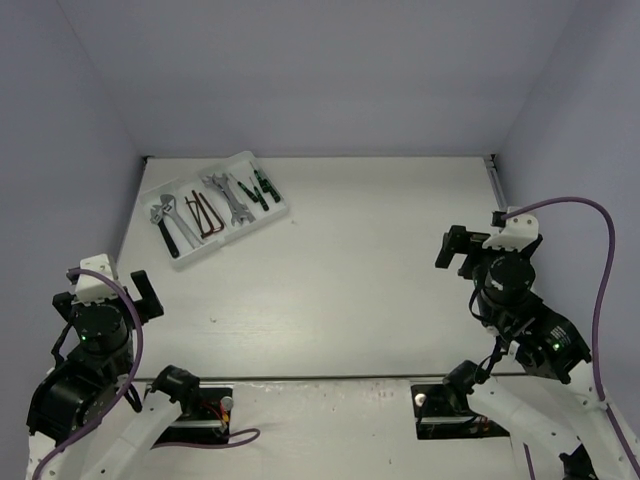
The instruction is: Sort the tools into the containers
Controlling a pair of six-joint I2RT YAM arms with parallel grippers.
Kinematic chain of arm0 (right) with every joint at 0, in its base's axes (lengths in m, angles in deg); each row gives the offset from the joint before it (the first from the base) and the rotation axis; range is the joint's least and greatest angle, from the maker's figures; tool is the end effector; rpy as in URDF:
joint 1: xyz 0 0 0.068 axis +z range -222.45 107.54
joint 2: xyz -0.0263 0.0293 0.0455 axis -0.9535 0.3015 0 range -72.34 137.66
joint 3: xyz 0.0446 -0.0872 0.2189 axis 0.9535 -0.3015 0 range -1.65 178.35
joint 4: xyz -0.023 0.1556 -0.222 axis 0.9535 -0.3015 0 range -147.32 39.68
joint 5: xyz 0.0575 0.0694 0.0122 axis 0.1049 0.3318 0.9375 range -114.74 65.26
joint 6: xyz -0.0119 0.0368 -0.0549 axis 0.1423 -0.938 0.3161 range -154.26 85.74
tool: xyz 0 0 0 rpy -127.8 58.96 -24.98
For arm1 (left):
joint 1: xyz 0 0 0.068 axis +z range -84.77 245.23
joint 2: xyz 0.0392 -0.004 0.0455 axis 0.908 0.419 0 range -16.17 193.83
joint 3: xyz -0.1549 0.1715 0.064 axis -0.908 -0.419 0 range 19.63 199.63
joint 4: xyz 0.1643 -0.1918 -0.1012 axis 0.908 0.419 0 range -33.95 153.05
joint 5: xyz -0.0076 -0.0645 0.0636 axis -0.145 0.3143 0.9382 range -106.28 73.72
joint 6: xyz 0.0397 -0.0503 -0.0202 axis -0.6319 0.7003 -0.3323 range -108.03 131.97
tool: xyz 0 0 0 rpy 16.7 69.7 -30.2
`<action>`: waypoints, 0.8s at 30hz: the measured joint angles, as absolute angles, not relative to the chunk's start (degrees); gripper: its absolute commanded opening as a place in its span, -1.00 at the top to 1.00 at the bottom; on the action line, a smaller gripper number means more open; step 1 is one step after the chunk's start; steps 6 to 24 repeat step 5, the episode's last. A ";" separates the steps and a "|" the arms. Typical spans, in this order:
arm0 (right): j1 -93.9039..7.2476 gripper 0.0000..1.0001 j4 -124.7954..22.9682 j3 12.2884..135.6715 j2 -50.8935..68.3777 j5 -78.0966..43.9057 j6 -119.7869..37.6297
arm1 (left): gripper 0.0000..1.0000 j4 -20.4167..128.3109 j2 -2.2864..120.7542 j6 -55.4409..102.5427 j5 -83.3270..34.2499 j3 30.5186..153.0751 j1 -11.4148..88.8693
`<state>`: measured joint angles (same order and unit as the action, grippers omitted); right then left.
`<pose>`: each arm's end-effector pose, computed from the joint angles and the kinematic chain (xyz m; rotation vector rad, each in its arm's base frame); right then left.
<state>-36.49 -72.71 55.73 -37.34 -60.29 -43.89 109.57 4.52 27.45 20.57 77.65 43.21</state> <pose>0.1506 0.0709 0.3984 0.1263 1.5674 0.1375 0.0906 -0.0020 0.3652 -0.3361 1.7659 0.1292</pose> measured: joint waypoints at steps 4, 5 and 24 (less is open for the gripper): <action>-36.49 -1.00 -72.85 55.71 -38.13 -59.40 -43.36 | -0.71 110.07 4.54 28.04 21.34 77.63 43.22; -36.49 -1.00 -72.87 55.71 -38.17 -59.14 -43.11 | -0.71 110.09 4.54 28.29 21.37 77.61 43.23; -36.49 -1.00 -72.87 55.71 -38.17 -59.14 -43.11 | -0.71 110.09 4.54 28.29 21.37 77.61 43.23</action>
